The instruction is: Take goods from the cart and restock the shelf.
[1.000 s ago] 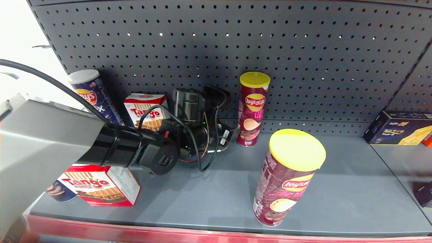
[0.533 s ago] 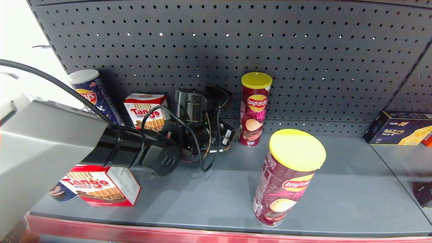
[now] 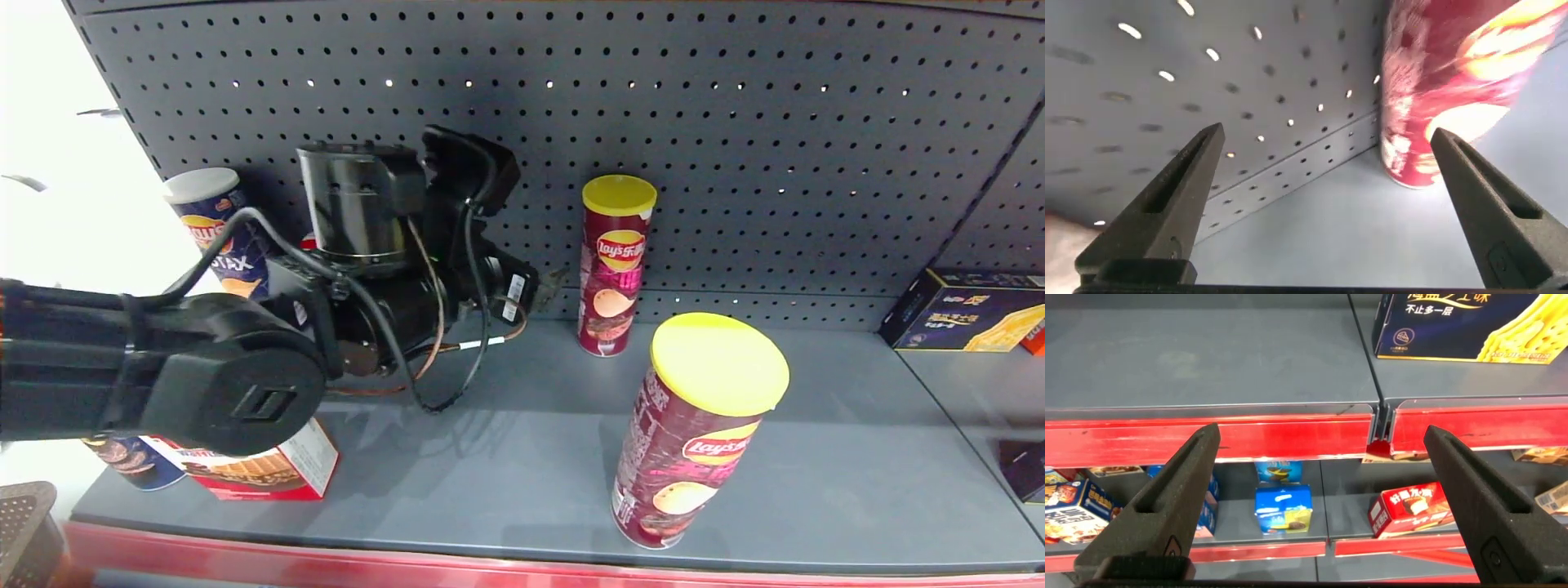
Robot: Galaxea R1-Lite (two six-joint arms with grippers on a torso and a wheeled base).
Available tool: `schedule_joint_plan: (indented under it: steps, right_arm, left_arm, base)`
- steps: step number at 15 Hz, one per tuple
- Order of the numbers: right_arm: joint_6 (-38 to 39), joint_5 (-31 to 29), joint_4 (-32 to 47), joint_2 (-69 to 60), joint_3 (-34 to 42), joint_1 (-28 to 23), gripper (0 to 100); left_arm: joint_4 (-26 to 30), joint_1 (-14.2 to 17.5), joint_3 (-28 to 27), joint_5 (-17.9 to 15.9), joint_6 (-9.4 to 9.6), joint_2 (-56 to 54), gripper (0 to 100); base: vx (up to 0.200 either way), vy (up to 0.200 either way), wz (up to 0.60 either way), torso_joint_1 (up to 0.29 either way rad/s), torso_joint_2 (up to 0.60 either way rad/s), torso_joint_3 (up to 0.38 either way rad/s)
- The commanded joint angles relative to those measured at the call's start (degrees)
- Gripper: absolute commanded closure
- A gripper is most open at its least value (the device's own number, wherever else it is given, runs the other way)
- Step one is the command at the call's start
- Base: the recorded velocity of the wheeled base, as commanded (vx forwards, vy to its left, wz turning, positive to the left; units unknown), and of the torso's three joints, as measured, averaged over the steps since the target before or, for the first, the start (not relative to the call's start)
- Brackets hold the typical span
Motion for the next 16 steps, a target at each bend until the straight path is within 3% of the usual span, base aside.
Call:
schedule_joint_plan:
  steps: [1,6,11,13,16]
  right_arm:
    - [-0.04,0.01,-0.01,0.09,0.00,0.00,0]
    - [-0.04,0.01,-0.01,0.09,0.00,0.00,0]
    - [-0.04,0.01,-0.01,0.09,0.00,0.00,0]
    - [-0.04,0.01,-0.01,0.09,0.00,0.00,0]
    - [-0.04,0.01,-0.01,0.09,0.00,0.00,0]
  left_arm:
    - [0.59,-2.11,5.74,0.06,0.01,-12.22,0]
    - [0.68,-5.10,23.58,-0.03,0.01,-32.96,0]
    - [1.20,-7.30,35.71,-0.03,0.19,-50.19,0]
    - [0.94,-5.45,41.95,-0.11,0.19,-57.48,0]
    - [0.68,3.78,51.71,-0.47,0.89,-68.03,0]
  base:
    - [0.000,0.000,0.00,0.000,0.00,0.000]
    - [0.000,0.000,0.00,0.000,0.00,0.000]
    - [0.000,0.000,0.00,0.000,0.00,0.000]
    - [0.000,0.000,0.00,0.000,0.00,0.000]
    - [0.000,0.000,0.00,0.000,0.00,0.000]
